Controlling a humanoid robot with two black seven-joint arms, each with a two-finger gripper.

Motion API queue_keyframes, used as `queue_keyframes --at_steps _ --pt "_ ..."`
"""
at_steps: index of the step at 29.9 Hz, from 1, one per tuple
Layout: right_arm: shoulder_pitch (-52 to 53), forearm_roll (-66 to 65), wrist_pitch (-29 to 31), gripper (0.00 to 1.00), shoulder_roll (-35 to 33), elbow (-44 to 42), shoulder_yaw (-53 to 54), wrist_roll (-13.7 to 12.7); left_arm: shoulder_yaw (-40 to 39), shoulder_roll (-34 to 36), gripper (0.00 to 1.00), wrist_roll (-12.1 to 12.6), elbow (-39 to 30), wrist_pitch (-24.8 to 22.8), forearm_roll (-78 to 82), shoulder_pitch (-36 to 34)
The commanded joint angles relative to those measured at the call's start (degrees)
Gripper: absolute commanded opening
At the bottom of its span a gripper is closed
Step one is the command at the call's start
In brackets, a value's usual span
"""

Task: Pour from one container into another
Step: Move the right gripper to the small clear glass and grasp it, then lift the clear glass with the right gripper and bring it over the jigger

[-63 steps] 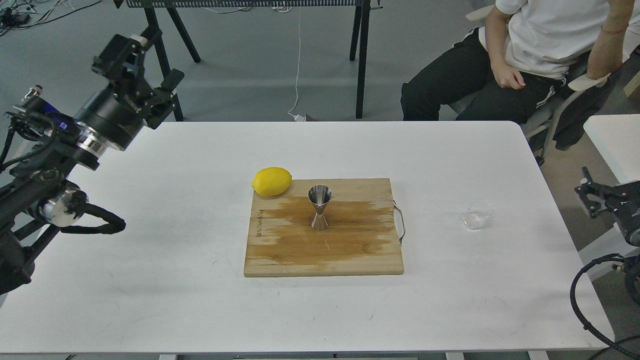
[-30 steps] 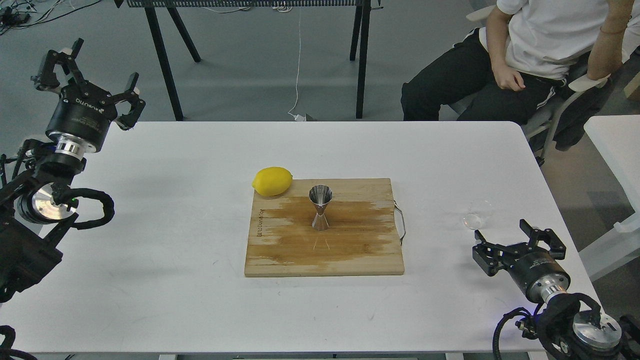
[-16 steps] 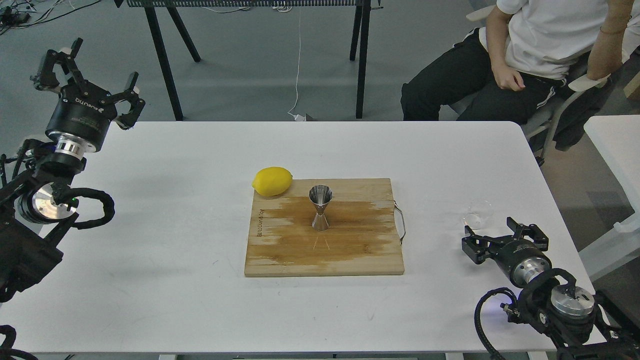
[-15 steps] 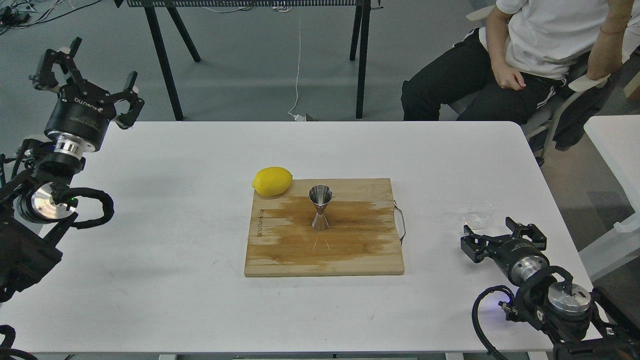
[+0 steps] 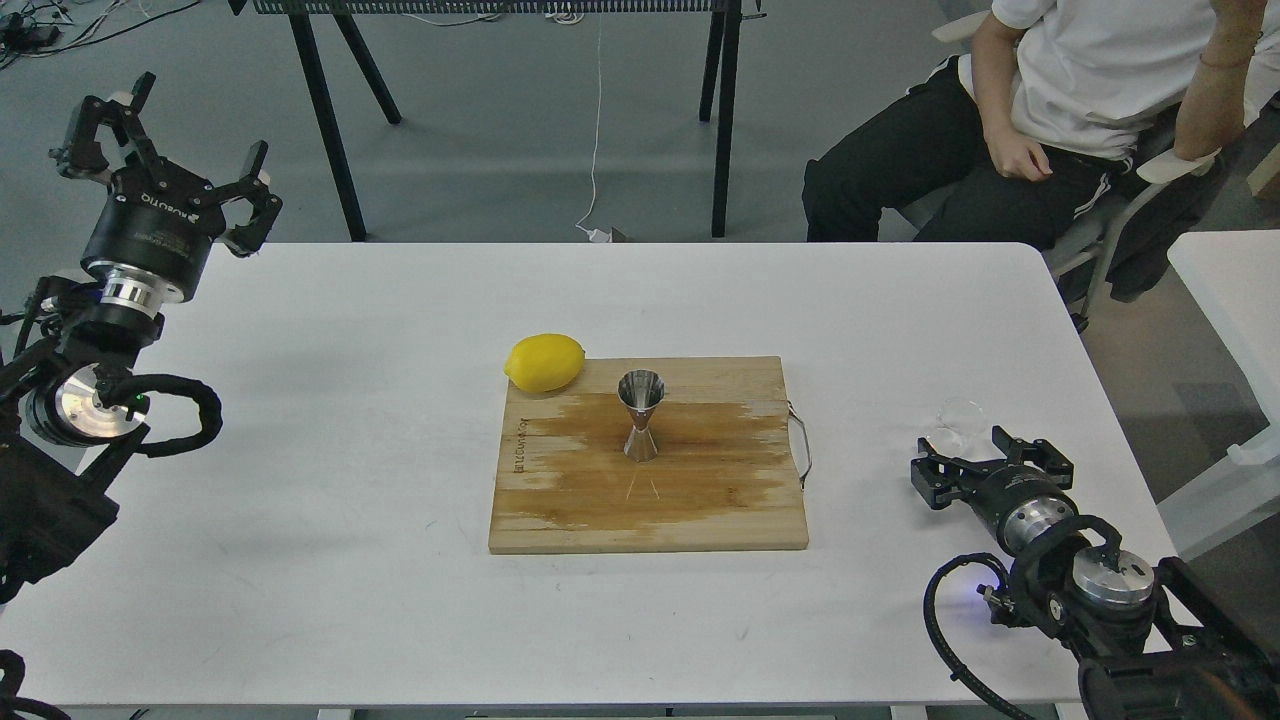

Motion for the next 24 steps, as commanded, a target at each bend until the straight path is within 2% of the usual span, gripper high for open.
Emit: queue_keyframes --at_steps 1,5,9,13,16,19,24 --pt "0.73 0.00 0.02 0.66 0.09 -0.53 -0.02 -0.32 0.01 -0.09 1.00 0.02 0.00 0.00 0.00 0.05" --pt "0.91 0.00 -0.07 0.53 0.35 -0.71 0.07 -0.32 0.01 -0.09 1.00 -0.07 0.00 0.00 0.00 0.05" --pt "0.91 0.00 -0.07 0.51 0.44 -1.41 0.16 -0.32 0.01 -0.09 1.00 -0.07 0.00 0.00 0.00 0.05" --pt "0.73 0.26 0.11 0.43 0.70 -0.98 0.16 -0.41 -0.08 0.00 1.00 -0.07 0.00 0.00 0.00 0.05" --pt "0.21 0.53 0.11 0.42 0.71 0.08 0.07 -0.50 -0.08 0.08 1.00 -0.15 0.00 0.00 0.00 0.05" --pt "-0.67 0.62 0.11 0.42 0.27 4.63 0.07 -1.02 -0.08 0.52 1.00 -0.15 0.00 0.00 0.00 0.05" --pt "-2.70 -0.08 -1.38 0.41 -2.71 18.34 -0.19 -1.20 -0.08 0.96 1.00 -0.24 0.00 0.00 0.00 0.05"
